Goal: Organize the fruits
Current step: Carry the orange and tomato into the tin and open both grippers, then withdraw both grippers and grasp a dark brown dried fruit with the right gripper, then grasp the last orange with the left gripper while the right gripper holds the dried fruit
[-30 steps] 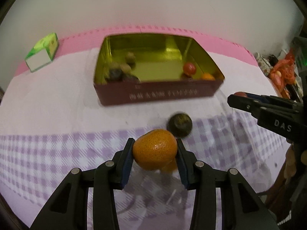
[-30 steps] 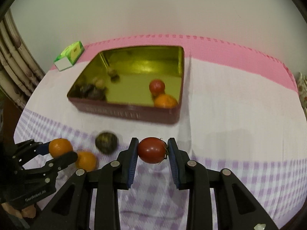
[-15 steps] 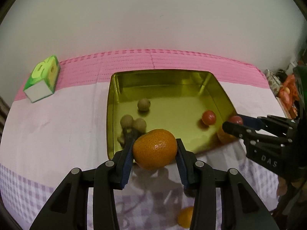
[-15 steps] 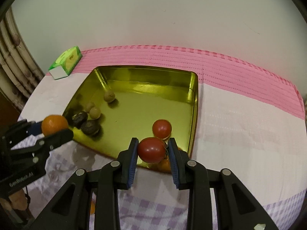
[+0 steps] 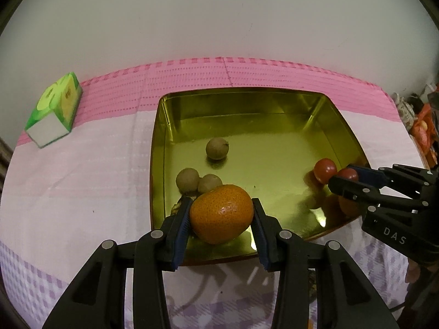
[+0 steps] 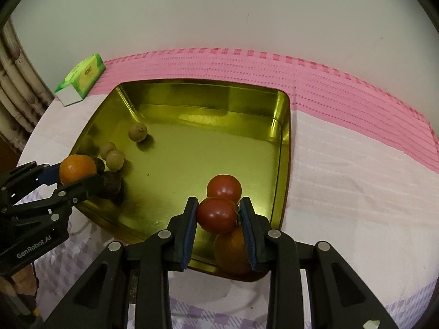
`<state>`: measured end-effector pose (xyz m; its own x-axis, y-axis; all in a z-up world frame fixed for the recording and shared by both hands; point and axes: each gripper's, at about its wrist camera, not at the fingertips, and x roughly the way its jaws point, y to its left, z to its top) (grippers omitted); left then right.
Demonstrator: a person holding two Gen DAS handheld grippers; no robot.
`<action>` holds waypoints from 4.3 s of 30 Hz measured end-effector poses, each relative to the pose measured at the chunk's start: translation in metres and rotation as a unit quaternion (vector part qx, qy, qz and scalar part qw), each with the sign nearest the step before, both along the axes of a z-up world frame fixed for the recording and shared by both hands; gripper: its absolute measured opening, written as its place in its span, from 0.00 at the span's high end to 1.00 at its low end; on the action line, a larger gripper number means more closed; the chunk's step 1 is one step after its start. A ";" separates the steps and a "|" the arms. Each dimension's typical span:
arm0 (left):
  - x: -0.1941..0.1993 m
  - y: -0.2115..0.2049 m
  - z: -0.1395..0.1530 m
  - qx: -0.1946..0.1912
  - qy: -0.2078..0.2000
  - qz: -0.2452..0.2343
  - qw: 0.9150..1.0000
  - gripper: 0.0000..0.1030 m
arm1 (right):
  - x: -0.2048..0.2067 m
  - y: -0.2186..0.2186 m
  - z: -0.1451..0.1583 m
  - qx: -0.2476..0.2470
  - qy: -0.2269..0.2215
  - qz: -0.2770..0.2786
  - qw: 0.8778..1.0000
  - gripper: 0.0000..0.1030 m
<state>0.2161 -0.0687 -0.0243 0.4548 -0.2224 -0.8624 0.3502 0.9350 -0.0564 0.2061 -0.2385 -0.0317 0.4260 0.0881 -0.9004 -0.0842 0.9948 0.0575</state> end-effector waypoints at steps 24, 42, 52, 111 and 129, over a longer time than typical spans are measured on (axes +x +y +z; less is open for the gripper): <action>-0.003 -0.009 0.000 0.005 -0.007 -0.003 1.000 0.48 | -0.007 0.007 0.012 0.003 -0.009 -0.002 1.000 0.68; -0.050 0.008 0.017 -0.003 -0.017 0.012 1.000 0.48 | -0.071 0.031 0.026 0.037 -0.014 0.025 0.999 0.68; -0.077 0.035 0.004 0.003 -0.002 0.043 0.999 0.48 | -0.084 0.055 0.000 0.050 0.017 0.047 0.997 0.68; -0.149 -0.001 0.000 -0.007 0.016 0.002 1.000 0.48 | -0.115 -0.015 -0.019 -0.003 0.030 -0.040 0.999 0.66; -0.143 -0.032 -0.029 -0.001 0.047 -0.001 0.999 0.45 | -0.133 -0.022 -0.019 0.003 0.027 -0.046 0.999 0.66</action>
<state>0.0728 -0.1003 -0.0533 0.3713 -0.2243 -0.9010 0.3447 0.9343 -0.0905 0.0732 -0.2606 -0.0505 0.3832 0.0560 -0.9220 0.0112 0.9978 0.0652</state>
